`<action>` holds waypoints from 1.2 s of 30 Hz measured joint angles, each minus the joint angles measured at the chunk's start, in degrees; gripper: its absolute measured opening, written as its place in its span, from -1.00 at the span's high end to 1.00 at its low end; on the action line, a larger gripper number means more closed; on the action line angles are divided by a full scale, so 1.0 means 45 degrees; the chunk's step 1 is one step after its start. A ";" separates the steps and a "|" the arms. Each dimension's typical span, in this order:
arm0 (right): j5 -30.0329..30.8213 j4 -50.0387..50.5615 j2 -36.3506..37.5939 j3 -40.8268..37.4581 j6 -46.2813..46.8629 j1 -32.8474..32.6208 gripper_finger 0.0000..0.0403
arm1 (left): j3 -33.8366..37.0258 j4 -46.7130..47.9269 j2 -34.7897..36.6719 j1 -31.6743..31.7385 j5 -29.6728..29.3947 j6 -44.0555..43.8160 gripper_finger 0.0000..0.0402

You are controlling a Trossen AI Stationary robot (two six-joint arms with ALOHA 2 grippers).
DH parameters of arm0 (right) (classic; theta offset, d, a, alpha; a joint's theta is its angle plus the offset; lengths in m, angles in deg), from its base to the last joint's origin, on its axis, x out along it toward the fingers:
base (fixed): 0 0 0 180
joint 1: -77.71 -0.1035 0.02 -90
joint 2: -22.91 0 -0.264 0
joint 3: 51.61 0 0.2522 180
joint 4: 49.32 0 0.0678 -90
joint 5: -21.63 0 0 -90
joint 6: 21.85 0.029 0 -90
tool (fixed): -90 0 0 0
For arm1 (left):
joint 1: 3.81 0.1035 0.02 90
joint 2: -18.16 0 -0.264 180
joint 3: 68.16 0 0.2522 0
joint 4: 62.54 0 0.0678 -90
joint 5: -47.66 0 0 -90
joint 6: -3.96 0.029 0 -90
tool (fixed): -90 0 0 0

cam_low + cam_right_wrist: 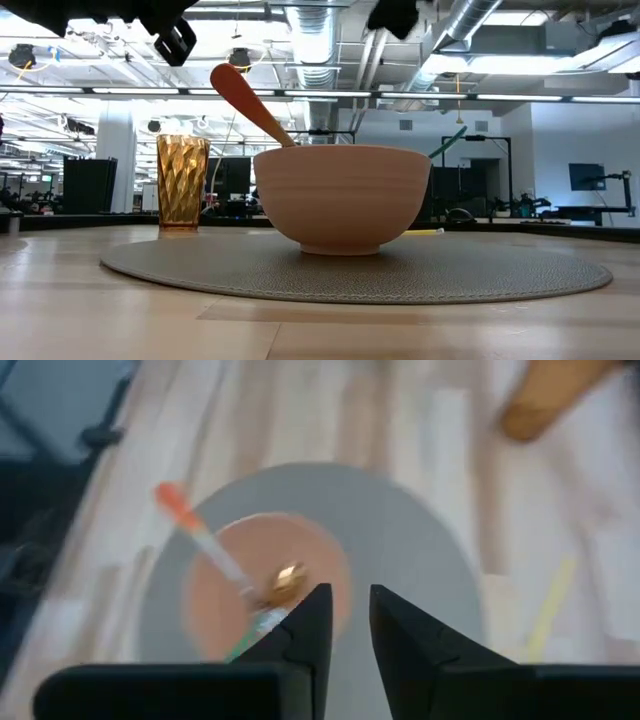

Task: Pick & Place Utensil
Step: Put the brown cup on the gray table mat to the top left of the orange bowl

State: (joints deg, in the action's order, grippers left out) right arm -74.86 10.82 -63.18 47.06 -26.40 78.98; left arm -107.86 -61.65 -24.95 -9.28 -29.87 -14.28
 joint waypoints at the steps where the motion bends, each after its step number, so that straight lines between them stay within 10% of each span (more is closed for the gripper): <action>1: 0.0019 -0.0741 0.0396 -0.0763 -0.0026 0.0328 0.69 | 0.0000 -0.0013 0.0000 0.0005 -0.0001 0.0000 0.47; 10: -0.0591 -0.8417 0.1313 -0.6753 0.0896 0.3448 0.69 | 0.0000 -0.0012 0.0000 0.0745 -0.0097 0.0000 0.47; 23: -0.0468 -1.0268 -0.1300 -0.7247 0.0926 0.5020 0.69 | -0.0013 0.0220 0.0010 0.2716 -0.1386 0.2613 0.47; 36: 0.0760 -1.2274 -0.1419 -0.7029 0.1218 0.5412 0.69 | -0.6029 1.0507 -0.1795 0.5493 -0.4952 0.3776 0.67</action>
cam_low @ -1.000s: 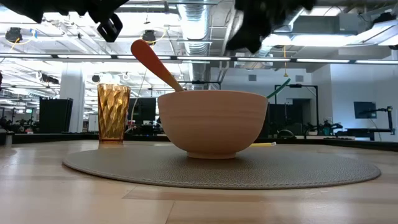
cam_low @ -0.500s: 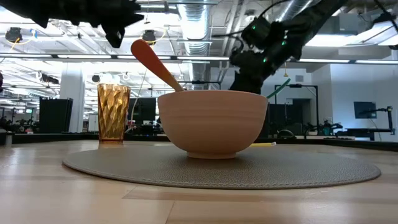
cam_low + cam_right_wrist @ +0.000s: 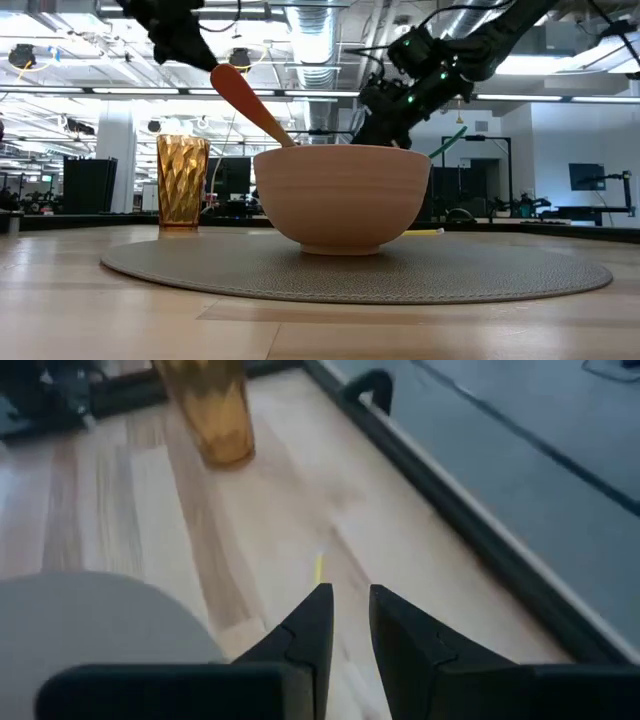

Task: Pick & Place Utensil
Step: Put the brown cup on the gray table mat to the top left of the orange bowl

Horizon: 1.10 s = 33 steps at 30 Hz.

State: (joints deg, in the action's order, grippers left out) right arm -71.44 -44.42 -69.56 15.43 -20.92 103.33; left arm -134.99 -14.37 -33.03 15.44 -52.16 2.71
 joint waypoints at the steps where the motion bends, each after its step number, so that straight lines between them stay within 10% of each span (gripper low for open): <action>1: 0.0005 0.0011 0.0239 -0.0004 -0.0019 0.0019 0.69 | -0.0433 0.0748 -0.0405 0.0204 -0.0139 0.0081 0.68; 21: 0.0019 0.0617 0.2799 -0.0004 -0.0899 -0.1651 0.69 | -0.0843 0.2358 -0.3431 0.2676 -0.0174 -0.0078 0.19; 33: 0.0022 0.0717 0.2790 -0.0019 -0.0874 -0.1600 0.69 | 0.0930 0.1475 -0.3577 0.2633 -0.0200 -0.0808 0.38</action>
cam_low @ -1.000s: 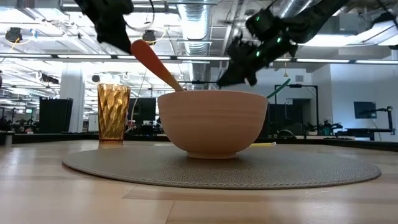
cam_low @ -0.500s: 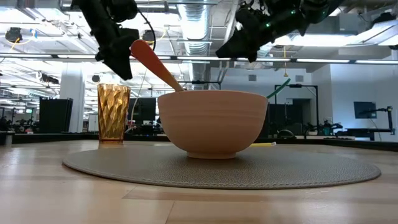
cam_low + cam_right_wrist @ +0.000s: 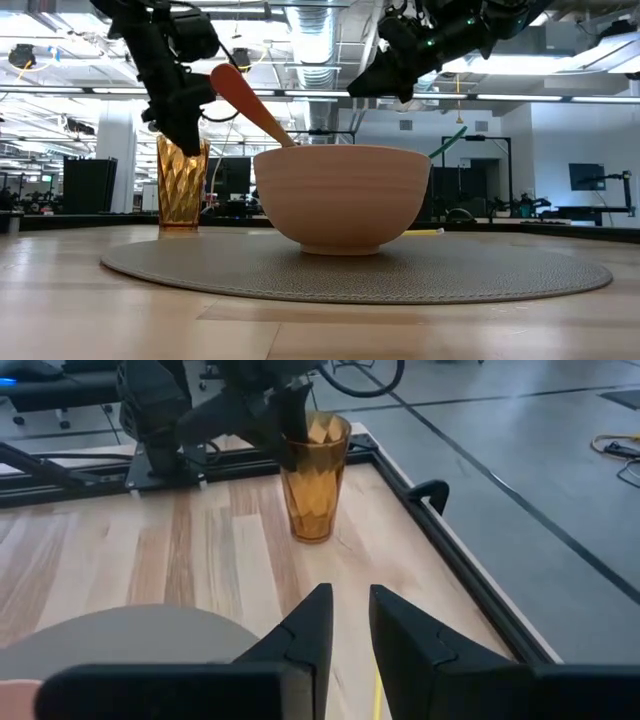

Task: Pick & Place Utensil
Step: Put the brown cup on the gray table mat to the top left of the orange bowl

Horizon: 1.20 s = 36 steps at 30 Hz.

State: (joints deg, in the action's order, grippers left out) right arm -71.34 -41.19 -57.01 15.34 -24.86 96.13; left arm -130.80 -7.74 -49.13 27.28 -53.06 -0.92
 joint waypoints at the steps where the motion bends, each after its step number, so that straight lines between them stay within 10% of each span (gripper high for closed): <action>1: -0.0001 -0.0023 0.0000 0.0000 0.0000 0.0002 0.69 | 0.0010 -0.0095 0.0000 -0.0020 -0.0061 0.0010 0.44; 7: 0.0002 -0.0122 0.0000 0.0000 0.0000 0.0002 0.69 | -0.0015 -0.0621 0.0255 -0.0566 -0.0206 0.0322 0.92; 22: -0.0001 -0.0415 0.0000 0.0000 0.0000 0.0002 0.69 | -0.2225 -0.0839 -0.0887 -0.6254 0.0189 0.0277 0.90; 36: -0.0001 -0.0427 0.0000 0.0000 0.0005 -0.0007 0.69 | -0.2225 -0.1568 -0.2574 -0.7290 0.0370 -0.0623 0.85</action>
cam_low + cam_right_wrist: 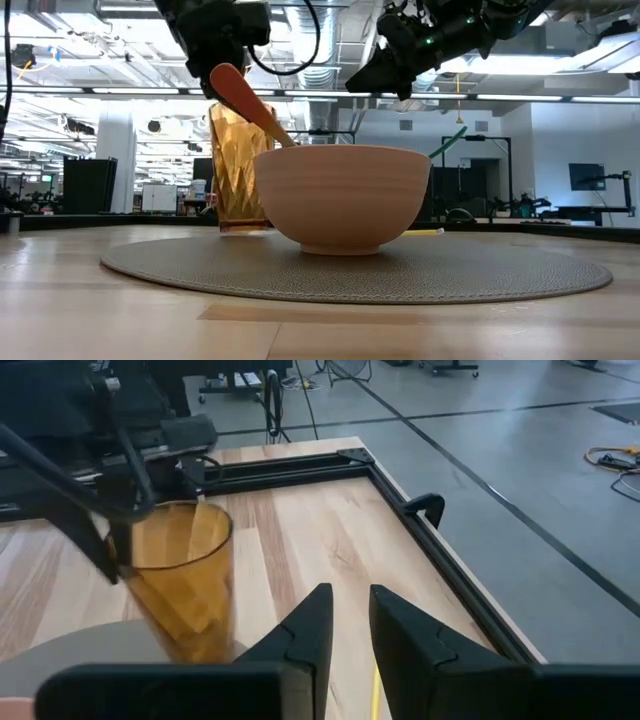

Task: Pick & Place Utensil
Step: Put the brown cup on the gray table mat to the top left of the orange bowl

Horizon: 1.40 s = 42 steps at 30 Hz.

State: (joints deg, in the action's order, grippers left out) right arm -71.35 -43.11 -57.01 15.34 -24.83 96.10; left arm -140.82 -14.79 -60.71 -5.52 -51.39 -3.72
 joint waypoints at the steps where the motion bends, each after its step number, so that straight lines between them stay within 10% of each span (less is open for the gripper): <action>1: -0.0001 0.0004 0.0000 0.0000 0.0000 0.0000 0.69 | 0.0000 -0.0111 0.0000 0.0000 0.0293 -0.0114 0.85; 42: -0.0015 0.0248 -0.1198 0.0037 -0.0418 -0.0220 0.58 | -0.0329 -0.0755 0.0028 -0.0582 0.1261 -0.0261 0.49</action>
State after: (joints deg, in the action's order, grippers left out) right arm -71.41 -42.00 -62.40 15.51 -26.72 95.11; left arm -142.30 -18.19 -60.59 -8.14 -45.72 -4.90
